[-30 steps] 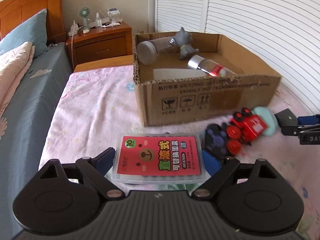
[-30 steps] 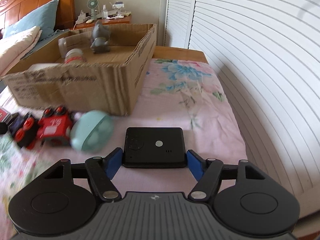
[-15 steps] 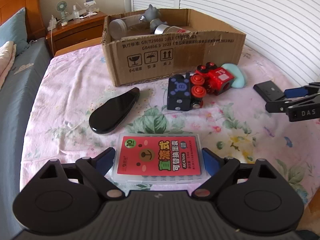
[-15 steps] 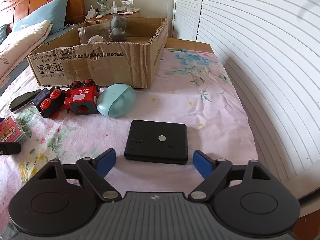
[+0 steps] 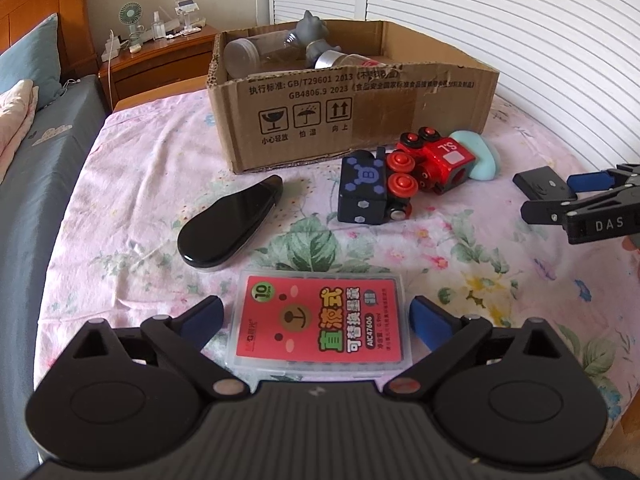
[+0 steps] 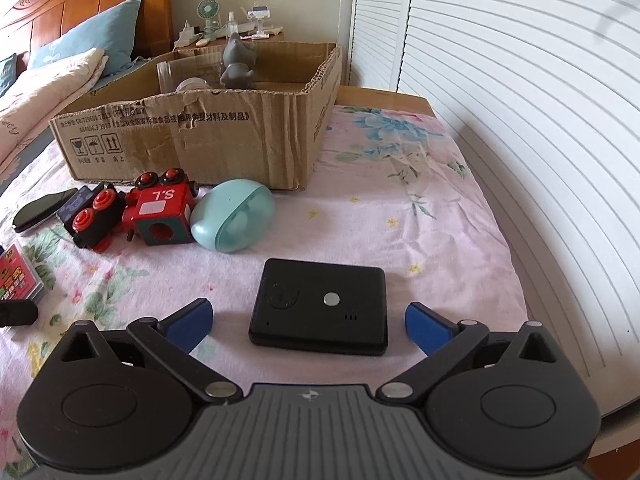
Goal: Organize rigid objects
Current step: 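Grasp the black power bank with the right tool while the left grasps the red card pack, then lower the power bank into the cardboard box with the right tool while the left drops the card pack in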
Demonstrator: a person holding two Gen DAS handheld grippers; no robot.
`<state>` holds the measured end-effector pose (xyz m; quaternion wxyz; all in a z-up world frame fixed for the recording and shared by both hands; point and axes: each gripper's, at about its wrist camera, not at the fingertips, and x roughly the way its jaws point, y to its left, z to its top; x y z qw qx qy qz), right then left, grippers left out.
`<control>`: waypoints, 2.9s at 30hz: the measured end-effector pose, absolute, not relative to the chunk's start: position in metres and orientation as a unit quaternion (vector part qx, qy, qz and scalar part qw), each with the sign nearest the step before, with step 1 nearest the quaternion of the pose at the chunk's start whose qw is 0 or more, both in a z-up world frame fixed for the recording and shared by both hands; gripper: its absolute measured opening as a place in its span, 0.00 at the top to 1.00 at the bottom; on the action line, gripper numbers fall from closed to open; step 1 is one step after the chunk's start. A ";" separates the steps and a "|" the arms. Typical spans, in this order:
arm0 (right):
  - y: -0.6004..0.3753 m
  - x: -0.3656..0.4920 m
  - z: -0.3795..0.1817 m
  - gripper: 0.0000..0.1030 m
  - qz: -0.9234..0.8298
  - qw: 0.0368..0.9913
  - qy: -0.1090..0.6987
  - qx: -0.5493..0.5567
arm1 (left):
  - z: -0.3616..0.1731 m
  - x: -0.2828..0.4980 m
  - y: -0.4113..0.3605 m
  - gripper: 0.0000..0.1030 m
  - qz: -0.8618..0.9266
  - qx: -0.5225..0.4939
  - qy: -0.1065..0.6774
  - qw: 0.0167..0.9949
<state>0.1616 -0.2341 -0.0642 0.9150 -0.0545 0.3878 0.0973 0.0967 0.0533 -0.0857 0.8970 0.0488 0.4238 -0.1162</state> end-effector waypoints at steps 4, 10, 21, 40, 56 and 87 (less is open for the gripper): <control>-0.234 0.163 -0.065 0.00 0.096 0.918 0.380 -0.054 | -0.085 0.095 0.052 0.04 -0.113 0.049 0.425 0.897; -0.231 0.169 -0.065 0.00 0.092 0.918 0.381 -0.053 | -0.085 0.093 0.047 0.04 -0.114 0.054 0.424 0.897; -0.231 0.165 -0.058 0.26 0.096 0.917 0.383 -0.057 | -0.082 0.098 0.047 0.12 -0.123 0.058 0.429 0.893; -0.232 0.148 0.001 0.28 0.158 0.911 0.369 -0.091 | -0.038 0.105 0.055 0.12 -0.171 0.082 0.437 0.879; -0.185 0.227 0.059 0.28 0.204 0.918 0.323 -0.105 | 0.008 0.128 0.071 0.12 -0.164 0.092 0.382 0.905; -0.188 0.181 0.046 0.00 0.110 0.927 0.357 -0.033 | 0.045 0.228 0.022 0.12 -0.186 0.129 0.354 0.907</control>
